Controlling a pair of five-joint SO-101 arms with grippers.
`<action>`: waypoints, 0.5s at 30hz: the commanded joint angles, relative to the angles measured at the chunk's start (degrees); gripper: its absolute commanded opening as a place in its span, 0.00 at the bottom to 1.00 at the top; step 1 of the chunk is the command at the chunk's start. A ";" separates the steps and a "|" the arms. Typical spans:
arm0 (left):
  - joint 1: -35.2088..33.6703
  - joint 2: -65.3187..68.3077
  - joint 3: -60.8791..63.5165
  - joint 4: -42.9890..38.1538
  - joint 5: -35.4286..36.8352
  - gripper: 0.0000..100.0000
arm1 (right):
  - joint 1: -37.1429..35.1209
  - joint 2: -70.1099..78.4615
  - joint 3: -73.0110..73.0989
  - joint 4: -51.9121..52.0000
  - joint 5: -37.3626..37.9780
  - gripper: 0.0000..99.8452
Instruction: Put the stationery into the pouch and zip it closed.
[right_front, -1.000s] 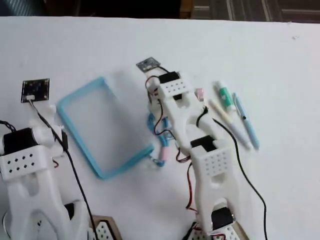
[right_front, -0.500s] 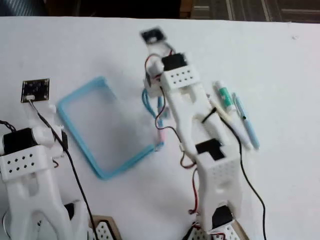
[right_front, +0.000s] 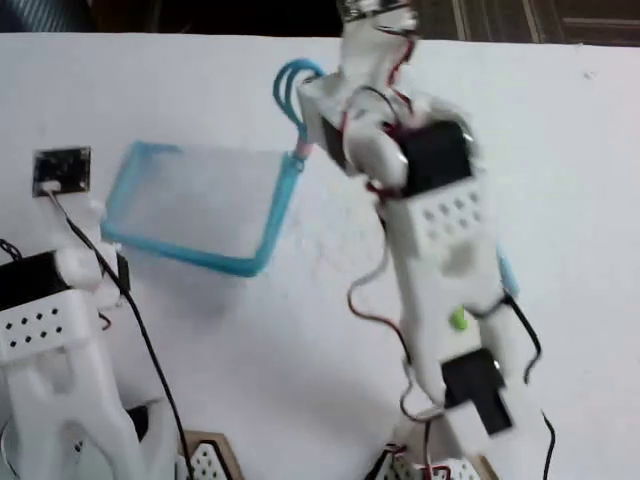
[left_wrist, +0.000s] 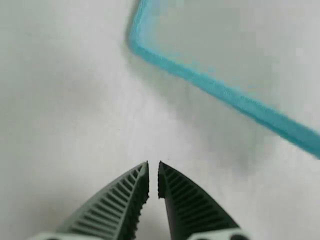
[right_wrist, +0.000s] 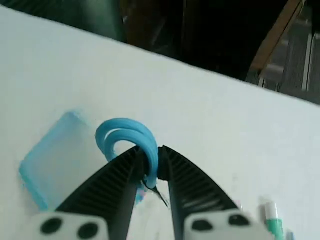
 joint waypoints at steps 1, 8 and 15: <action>-0.31 0.13 -14.42 4.66 0.62 0.07 | 0.22 -8.92 -2.55 -5.67 -0.53 0.02; 0.04 0.48 -43.34 6.24 -3.43 0.07 | 0.22 -16.66 -2.55 -19.12 -0.62 0.02; 0.04 0.57 -66.20 2.64 -2.37 0.18 | 0.13 -18.77 -2.64 -27.65 -0.70 0.02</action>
